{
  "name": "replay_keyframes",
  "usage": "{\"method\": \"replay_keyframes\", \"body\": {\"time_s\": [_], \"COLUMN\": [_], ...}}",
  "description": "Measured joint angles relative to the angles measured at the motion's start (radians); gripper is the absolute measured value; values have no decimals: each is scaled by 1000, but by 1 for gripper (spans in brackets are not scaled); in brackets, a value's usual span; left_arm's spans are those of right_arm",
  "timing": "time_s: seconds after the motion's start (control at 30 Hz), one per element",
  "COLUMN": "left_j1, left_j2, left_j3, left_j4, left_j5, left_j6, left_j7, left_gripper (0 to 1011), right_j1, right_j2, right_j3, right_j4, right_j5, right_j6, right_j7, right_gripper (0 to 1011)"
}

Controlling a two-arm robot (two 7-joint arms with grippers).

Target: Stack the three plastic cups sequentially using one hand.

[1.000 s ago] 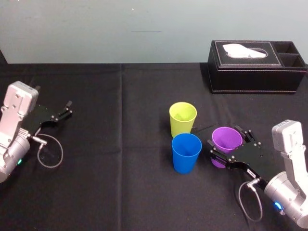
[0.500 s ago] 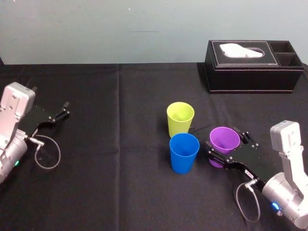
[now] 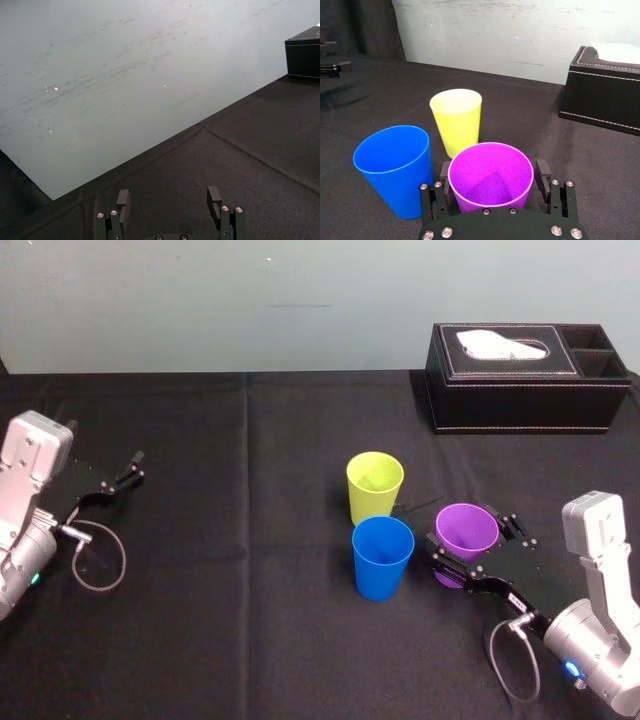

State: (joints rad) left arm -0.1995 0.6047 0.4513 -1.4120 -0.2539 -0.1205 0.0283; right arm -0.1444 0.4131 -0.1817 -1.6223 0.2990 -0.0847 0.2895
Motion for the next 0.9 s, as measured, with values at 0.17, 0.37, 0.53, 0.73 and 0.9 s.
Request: {"method": "replay_keyframes", "body": {"time_s": [0.17,0.37,0.53,0.73,0.9], "left_j1": [0,0,0,0,0], "left_j2": [0,0,0,0,0], "left_j3": [0,0,0,0,0], "left_j4": [0,0,0,0,0], "left_j5": [0,0,0,0,0], "left_j6": [0,0,0,0,0], "left_j7": [0,0,0,0,0], "left_gripper": [1011,1011,1011,1011,1011], "right_j1": [0,1,1,-1,11], "right_j2": [1,2,2,0,-2], "right_j3": [-1,-2,-2,7,25], "right_j4": [0,0,-1,-7,-14], "right_j5": [0,0,1,-6,-19], "right_j6": [0,0,-1,-2,5], "right_j7": [0,-1,-2,-2,3], "right_gripper": [932,794,757,744,744]}}
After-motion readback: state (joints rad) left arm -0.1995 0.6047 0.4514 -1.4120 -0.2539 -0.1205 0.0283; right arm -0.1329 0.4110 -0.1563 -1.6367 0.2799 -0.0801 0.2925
